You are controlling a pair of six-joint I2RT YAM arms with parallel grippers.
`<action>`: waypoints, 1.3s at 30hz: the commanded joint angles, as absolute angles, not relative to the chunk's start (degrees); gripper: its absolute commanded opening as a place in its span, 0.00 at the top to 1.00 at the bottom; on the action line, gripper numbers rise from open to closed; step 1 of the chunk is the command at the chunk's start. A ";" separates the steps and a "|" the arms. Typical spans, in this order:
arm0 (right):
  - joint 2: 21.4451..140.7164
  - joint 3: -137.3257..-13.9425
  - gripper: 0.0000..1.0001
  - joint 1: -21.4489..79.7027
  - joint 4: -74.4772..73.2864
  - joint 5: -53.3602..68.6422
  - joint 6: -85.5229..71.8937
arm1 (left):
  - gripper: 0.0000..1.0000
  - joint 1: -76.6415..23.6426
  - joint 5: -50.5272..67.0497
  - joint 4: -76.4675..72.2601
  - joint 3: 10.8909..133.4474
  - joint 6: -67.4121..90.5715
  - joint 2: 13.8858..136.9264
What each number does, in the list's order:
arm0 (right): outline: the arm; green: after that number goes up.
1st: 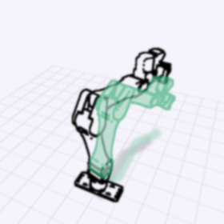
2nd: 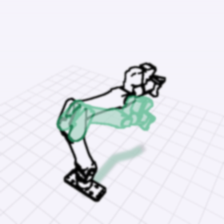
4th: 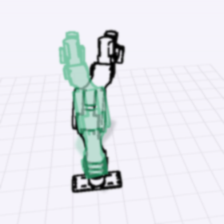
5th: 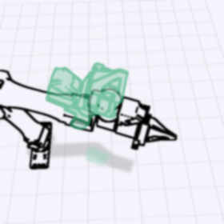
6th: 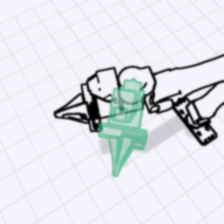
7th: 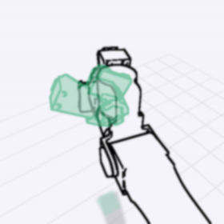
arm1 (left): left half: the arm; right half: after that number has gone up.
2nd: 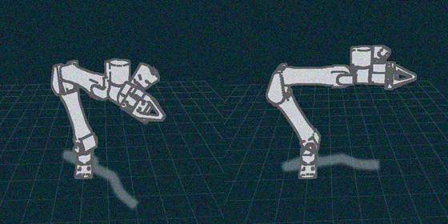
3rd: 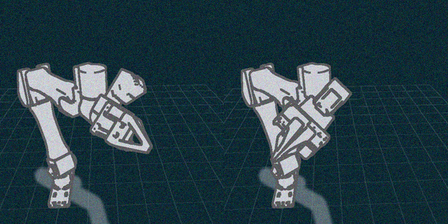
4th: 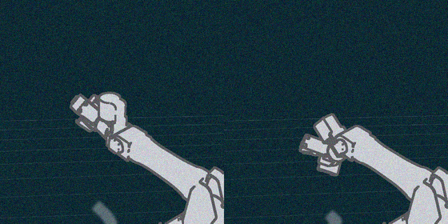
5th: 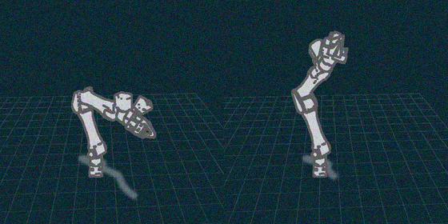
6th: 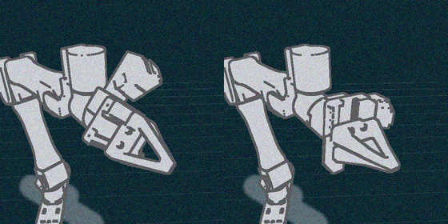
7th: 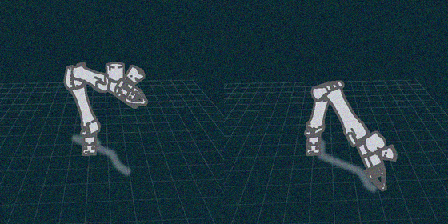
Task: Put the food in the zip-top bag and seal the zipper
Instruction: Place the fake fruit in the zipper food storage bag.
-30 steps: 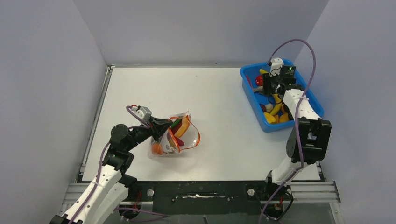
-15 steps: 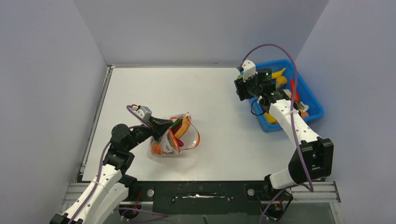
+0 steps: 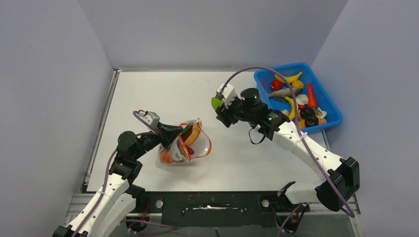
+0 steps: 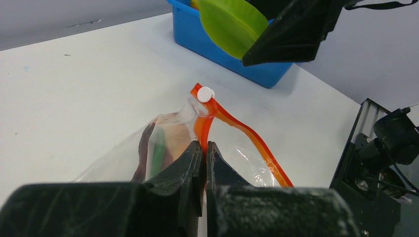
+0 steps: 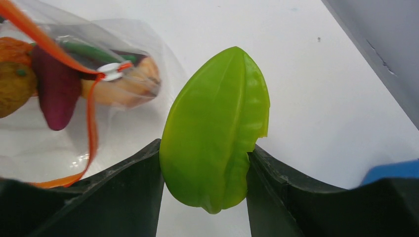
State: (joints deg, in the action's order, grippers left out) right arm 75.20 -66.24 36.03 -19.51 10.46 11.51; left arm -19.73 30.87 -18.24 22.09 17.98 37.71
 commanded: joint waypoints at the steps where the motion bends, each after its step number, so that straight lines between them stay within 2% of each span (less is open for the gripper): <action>1: 71.89 -65.31 0.50 40.32 -15.16 13.95 9.46 | 1.00 -19.34 30.24 -22.95 22.40 18.38 36.83; 13: 69.04 -59.81 0.49 49.38 -9.48 22.26 5.37 | 1.00 -19.34 30.37 -22.63 22.46 18.11 37.11; 29: 76.27 -61.53 0.44 52.52 -11.82 21.48 5.79 | 1.00 -19.38 30.39 -22.31 22.41 17.95 36.74; 39: 77.51 -64.06 0.30 52.82 -14.58 19.25 6.23 | 1.00 -19.34 30.41 -22.14 22.39 17.77 36.42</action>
State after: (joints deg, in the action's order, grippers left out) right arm 77.69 -60.01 52.27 -14.52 20.51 5.48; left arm -19.70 30.70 -18.17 21.87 17.93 37.39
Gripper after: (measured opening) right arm 0.690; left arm 0.023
